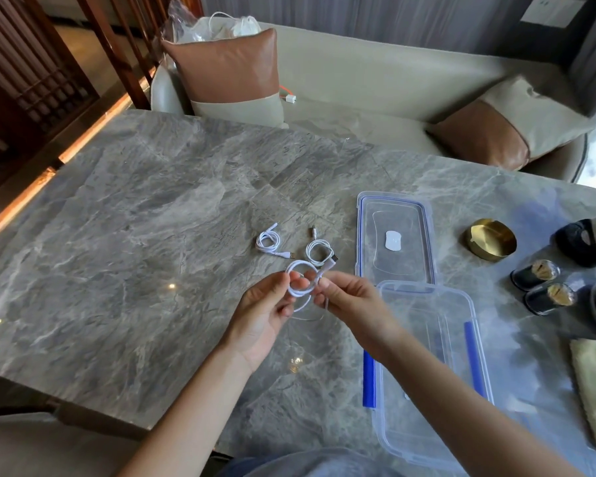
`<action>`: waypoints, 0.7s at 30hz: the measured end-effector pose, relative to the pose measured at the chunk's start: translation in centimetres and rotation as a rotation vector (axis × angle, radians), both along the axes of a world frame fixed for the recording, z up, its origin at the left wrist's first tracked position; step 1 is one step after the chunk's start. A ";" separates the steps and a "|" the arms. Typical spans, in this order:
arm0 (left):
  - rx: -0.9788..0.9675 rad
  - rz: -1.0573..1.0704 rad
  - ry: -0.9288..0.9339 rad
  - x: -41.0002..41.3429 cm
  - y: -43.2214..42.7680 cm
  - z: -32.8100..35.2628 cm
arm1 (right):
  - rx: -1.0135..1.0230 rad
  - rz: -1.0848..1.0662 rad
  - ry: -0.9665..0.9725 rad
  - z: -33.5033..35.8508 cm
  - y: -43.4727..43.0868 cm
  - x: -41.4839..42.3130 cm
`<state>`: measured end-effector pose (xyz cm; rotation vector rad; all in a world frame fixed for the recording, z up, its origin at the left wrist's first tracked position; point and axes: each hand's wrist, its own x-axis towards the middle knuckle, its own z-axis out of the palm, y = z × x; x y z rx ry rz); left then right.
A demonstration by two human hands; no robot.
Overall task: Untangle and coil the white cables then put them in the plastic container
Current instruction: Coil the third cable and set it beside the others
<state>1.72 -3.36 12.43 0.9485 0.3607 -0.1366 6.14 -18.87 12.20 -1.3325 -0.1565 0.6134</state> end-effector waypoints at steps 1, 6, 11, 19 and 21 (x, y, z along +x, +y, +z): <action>0.019 0.000 -0.009 -0.1 -0.3 -0.1 | -0.008 -0.052 -0.010 -0.1 0.3 -0.2; 0.116 -0.066 0.025 -0.7 -0.6 -0.8 | -0.124 -0.104 -0.174 0.2 0.2 0.5; 0.122 -0.381 0.062 -1.1 1.6 -0.4 | -0.281 0.282 -0.349 1.4 -1.6 2.2; 0.321 -0.619 0.139 0.1 1.4 0.9 | -0.470 0.641 -0.410 2.4 -1.7 3.7; 0.299 -0.574 0.103 0.3 1.2 1.0 | -0.430 0.594 -0.396 2.5 -1.7 3.7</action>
